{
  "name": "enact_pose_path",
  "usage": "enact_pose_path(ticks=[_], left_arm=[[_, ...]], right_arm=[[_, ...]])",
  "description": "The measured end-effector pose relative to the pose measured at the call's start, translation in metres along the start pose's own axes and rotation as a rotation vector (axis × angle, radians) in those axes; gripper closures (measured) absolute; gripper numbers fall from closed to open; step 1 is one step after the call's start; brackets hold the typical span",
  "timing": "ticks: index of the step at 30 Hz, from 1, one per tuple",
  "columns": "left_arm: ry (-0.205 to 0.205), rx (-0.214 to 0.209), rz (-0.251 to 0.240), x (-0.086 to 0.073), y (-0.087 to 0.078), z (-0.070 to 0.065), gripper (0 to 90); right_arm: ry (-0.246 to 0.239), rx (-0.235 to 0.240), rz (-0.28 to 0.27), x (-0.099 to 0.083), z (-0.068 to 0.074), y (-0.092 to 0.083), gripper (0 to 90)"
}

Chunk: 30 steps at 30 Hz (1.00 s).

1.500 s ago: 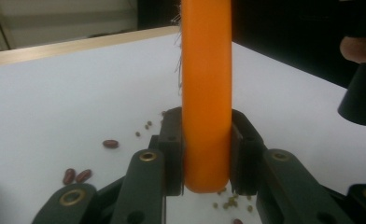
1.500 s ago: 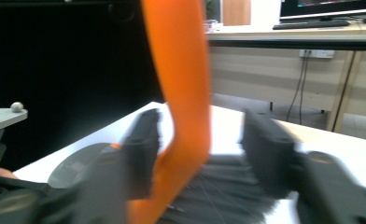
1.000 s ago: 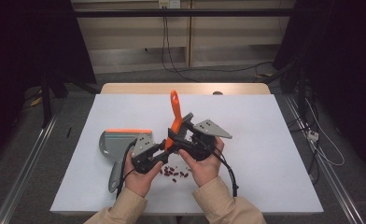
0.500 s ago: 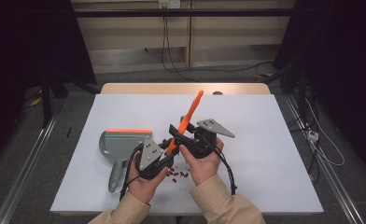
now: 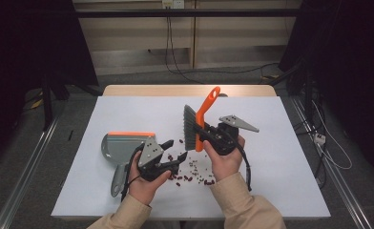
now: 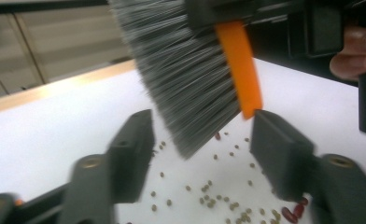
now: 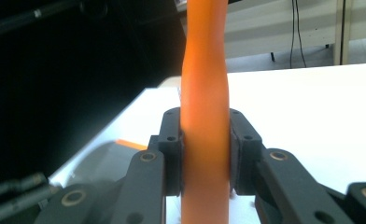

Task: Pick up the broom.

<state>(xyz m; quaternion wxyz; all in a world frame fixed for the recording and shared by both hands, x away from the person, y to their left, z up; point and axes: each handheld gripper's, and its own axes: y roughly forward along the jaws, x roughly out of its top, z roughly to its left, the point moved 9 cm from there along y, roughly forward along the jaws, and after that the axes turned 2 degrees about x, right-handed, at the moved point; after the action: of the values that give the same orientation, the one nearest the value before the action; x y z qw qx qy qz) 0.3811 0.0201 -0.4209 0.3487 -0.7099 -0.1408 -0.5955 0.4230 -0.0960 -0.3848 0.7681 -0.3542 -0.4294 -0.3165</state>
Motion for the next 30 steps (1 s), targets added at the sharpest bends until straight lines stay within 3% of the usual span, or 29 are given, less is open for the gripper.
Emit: enact_pose_path(ticks=[2,12,21,30], left_arm=[[0.003,-0.013,-0.006,0.001,-0.002,0.002,30.8],[-0.028,-0.068,-0.025,0.006,-0.008,0.01,19.2],[-0.042,-0.086,-0.024,0.007,-0.018,0.022,13.3],[-0.038,-0.078,0.001,-0.001,-0.029,0.038,11.2]], right_arm=[[-0.04,-0.013,0.017,0.001,-0.006,-0.005,71.6],[-0.125,-0.029,0.094,-0.001,-0.035,-0.022,71.6],[-0.144,-0.064,0.158,-0.003,-0.057,-0.033,71.6],[-0.158,-0.092,0.211,-0.007,-0.076,-0.044,71.5]])
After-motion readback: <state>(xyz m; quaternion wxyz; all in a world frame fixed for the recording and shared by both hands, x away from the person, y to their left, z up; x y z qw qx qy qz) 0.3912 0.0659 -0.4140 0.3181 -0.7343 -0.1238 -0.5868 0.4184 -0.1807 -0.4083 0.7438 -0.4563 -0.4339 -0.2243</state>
